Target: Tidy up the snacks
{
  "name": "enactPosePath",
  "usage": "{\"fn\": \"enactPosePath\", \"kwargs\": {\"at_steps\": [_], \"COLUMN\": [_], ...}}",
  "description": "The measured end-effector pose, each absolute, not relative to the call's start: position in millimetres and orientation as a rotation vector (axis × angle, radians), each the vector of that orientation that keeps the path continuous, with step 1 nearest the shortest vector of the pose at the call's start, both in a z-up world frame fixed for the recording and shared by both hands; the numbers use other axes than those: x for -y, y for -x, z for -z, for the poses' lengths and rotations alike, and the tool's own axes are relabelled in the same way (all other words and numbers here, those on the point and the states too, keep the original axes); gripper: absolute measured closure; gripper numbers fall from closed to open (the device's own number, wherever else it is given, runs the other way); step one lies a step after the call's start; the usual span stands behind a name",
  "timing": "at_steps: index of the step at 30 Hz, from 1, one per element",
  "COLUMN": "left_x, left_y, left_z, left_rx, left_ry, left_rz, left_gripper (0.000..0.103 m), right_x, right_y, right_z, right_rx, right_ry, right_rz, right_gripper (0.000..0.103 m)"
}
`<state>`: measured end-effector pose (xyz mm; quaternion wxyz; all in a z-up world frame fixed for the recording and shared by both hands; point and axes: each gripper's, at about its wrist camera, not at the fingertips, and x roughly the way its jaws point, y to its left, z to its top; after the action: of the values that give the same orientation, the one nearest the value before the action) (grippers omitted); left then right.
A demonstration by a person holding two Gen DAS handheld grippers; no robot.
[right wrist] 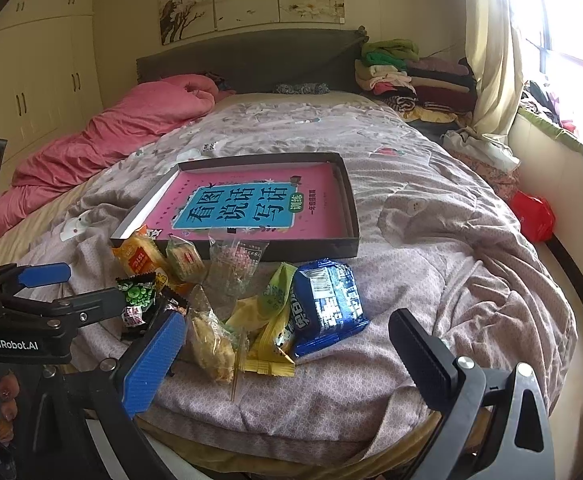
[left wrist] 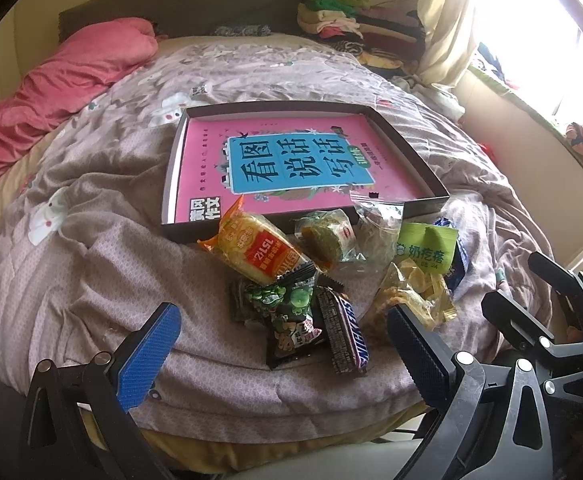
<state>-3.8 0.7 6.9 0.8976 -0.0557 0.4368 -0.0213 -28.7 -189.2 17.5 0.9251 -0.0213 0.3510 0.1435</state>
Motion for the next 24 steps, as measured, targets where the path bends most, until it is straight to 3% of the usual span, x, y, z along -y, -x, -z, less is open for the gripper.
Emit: {"fn": "enactPosePath", "kwargs": {"at_steps": [24], "left_x": [1.4], "left_y": [5.2], "left_z": [-6.2], "left_rx": [-0.903], "left_ry": [0.113], "left_rz": [0.045], "left_gripper": [0.000], "right_x": [189.4], "right_y": [27.9], "right_z": [-17.5], "right_rx": [-0.726], "right_ry": [0.041], "right_rz": [-0.298], "right_gripper": [0.000]}}
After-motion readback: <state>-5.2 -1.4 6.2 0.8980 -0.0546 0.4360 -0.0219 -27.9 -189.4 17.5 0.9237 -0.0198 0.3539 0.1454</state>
